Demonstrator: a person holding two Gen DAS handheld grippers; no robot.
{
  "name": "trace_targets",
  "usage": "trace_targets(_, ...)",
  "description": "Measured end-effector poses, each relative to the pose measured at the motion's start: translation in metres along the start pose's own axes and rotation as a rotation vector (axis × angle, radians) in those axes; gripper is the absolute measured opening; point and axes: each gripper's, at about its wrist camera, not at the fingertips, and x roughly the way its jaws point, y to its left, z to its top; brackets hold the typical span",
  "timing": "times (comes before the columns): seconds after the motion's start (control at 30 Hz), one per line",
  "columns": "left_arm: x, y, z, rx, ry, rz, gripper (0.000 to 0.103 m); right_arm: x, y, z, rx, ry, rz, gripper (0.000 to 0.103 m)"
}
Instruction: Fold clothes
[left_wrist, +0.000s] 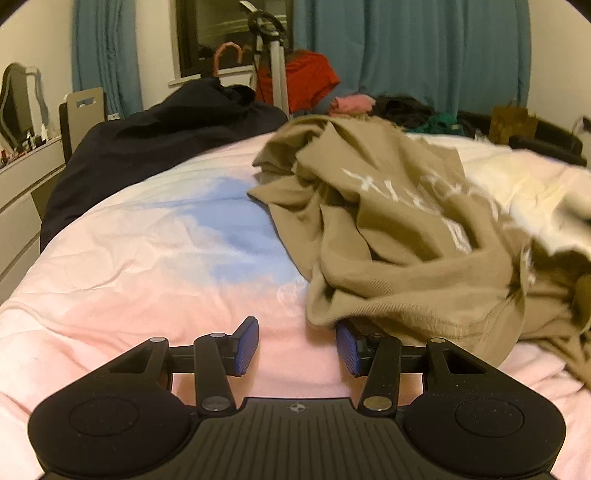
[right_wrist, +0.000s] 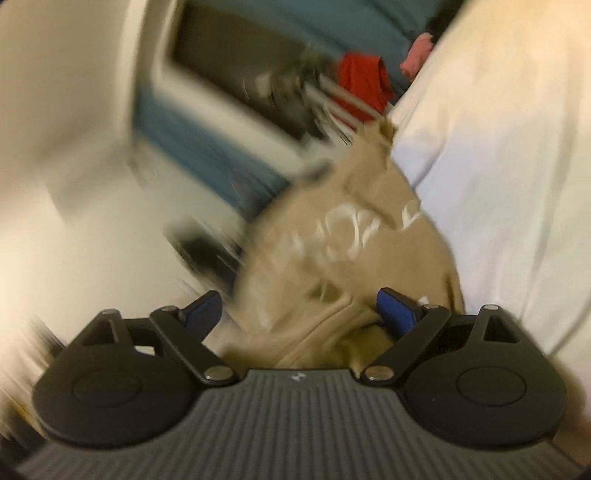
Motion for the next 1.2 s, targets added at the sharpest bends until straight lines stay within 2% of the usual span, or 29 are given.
trace_targets(0.03, 0.0, -0.003, -0.001, 0.025, -0.005, 0.005, 0.049, -0.01, -0.013, 0.001, 0.091, -0.063, 0.101, 0.092)
trace_targets(0.17, -0.006, -0.011, -0.009, 0.107, -0.031, 0.014, 0.05, -0.032, -0.04, -0.001, 0.281, -0.22, 0.405, 0.095)
trace_targets(0.2, -0.007, -0.011, -0.01, 0.106, -0.033, 0.013, 0.05, -0.031, -0.038, -0.001, 0.26, -0.21, 0.4, 0.095)
trace_targets(0.33, -0.013, -0.011, -0.01, 0.101, -0.047, 0.004, 0.051, -0.02, -0.031, 0.002, 0.231, -0.138, 0.218, 0.092)
trace_targets(0.5, -0.017, -0.019, -0.012, 0.133, -0.072, -0.012, 0.054, -0.022, -0.029, 0.005, 0.228, -0.147, 0.236, 0.092)
trace_targets(0.7, -0.028, -0.026, -0.012, 0.157, -0.101, -0.034, 0.054, -0.016, -0.031, 0.005, 0.23, -0.143, 0.214, 0.092)
trace_targets(0.83, -0.037, -0.024, -0.01, 0.14, -0.125, -0.06, 0.055, -0.013, -0.036, 0.004, 0.242, -0.15, 0.198, 0.093)
trace_targets(1.2, -0.036, -0.02, -0.008, 0.096, -0.114, -0.097, 0.055, -0.007, -0.036, 0.008, 0.287, -0.138, 0.141, 0.092)
